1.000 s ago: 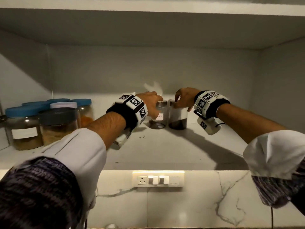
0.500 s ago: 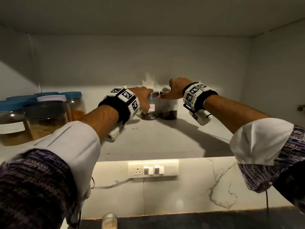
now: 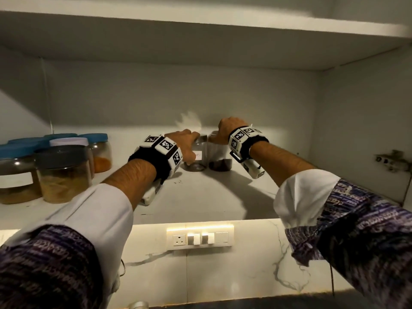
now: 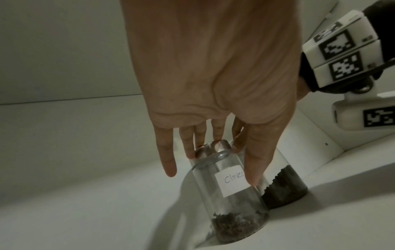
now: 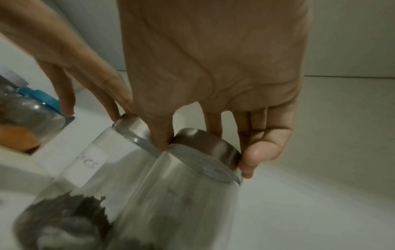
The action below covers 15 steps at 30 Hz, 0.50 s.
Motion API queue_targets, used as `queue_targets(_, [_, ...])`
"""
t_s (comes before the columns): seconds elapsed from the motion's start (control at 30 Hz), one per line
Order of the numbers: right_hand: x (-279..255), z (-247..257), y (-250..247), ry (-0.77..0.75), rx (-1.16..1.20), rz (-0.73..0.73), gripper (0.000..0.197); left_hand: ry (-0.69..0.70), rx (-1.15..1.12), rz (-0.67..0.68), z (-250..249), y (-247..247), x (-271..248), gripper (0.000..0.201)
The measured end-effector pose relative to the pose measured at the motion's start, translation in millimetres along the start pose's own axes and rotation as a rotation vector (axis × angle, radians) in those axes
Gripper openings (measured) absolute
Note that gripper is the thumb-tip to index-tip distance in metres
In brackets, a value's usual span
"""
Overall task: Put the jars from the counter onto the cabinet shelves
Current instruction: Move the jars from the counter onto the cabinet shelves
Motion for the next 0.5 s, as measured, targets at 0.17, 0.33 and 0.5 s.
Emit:
queue_targets(0.17, [16.4,-0.3,-1.0,-0.076,0.061,0.171,0.037,-0.010,-0.025,0.012,-1.9,1.5,-5.3,0.089])
queue_targets(0.33, [9.6,-9.8,-9.9,-0.098,0.134,0.110,0.038,-0.016,-0.022,-0.003,-3.8,2.5,-6.1,0.085])
queue_targets(0.5, [15.0,-7.5,9.7,-0.138,0.061,0.064,0.049,-0.017,-0.028,-0.008,-5.0,3.7,-5.7,0.083])
Point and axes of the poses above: each hand's wrist, its own x-axis towards the middle knuckle, its own y-axis out of the palm, z = x × y, the point moved 6 cm from there along x, towards the middle knuckle, and after that the axes turned 3 degrees about -x, right-handed, at the moved point
